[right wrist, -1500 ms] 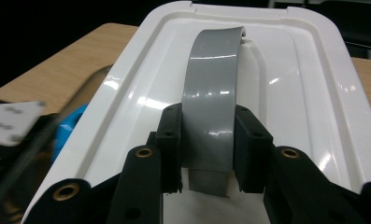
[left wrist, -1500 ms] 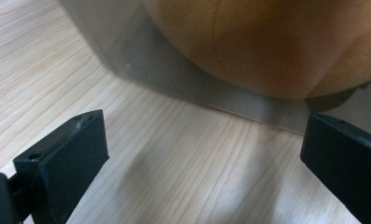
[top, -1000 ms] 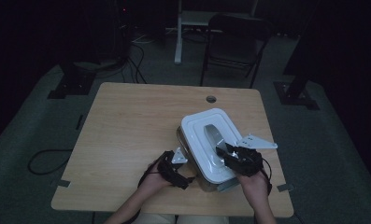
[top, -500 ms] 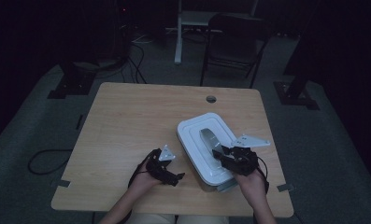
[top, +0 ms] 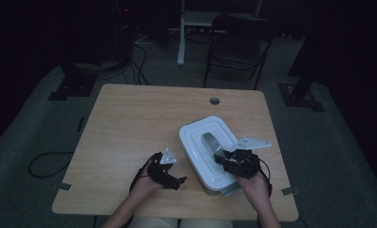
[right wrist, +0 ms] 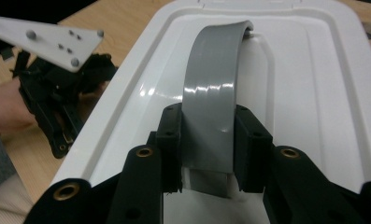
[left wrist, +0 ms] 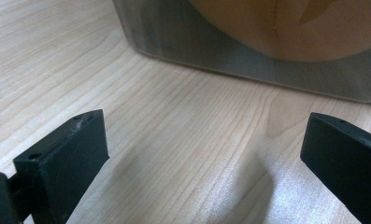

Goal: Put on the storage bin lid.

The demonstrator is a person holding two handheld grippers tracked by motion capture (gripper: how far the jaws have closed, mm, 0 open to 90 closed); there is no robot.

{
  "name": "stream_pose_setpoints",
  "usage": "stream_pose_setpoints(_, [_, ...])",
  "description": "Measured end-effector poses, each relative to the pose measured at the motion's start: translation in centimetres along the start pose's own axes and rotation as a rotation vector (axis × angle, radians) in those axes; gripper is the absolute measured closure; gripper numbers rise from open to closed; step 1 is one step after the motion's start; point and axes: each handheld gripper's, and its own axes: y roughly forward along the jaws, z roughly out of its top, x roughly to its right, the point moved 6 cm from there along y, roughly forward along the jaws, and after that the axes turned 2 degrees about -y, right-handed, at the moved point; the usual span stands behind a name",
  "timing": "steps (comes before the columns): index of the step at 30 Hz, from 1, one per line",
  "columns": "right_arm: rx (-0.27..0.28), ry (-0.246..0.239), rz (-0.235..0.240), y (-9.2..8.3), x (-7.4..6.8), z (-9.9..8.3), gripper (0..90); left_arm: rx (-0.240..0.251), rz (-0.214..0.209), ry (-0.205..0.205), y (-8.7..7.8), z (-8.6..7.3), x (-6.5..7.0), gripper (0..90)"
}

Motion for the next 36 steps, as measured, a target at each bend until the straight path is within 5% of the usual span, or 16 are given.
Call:
stream_pose_setpoints(7, [0.001, 0.017, 0.016, 0.0, 0.1, 0.0, 64.3, 0.003, -0.005, -0.008, 0.0, 0.1, 0.1, 1.5])
stream_pose_setpoints(9, [0.021, 0.026, 0.024, -0.3, 0.2, 0.1, 52.3, 0.006, -0.004, -0.008, 0.0, 0.2, 0.1, 1.5])
stream_pose_setpoints(16, [0.068, 0.053, -0.021, -1.7, 1.7, 0.4, 33.9, 0.013, 0.000, -0.017, -0.1, 0.4, -0.1, 1.5])
stream_pose_setpoints(22, [0.129, 0.082, -0.082, -3.1, 4.0, 0.6, 15.7, 0.020, -0.001, -0.019, -0.2, 0.8, 0.0, 1.5])
stream_pose_setpoints(28, [0.174, 0.113, -0.170, -3.5, 7.4, 0.2, 13.7, 0.033, -0.002, -0.016, -0.1, 1.4, 0.3, 1.5])
stream_pose_setpoints(36, [0.140, 0.173, -0.250, -2.2, 11.9, -1.9, 13.3, 0.046, -0.010, -0.016, -0.1, 1.7, 0.4, 1.5])
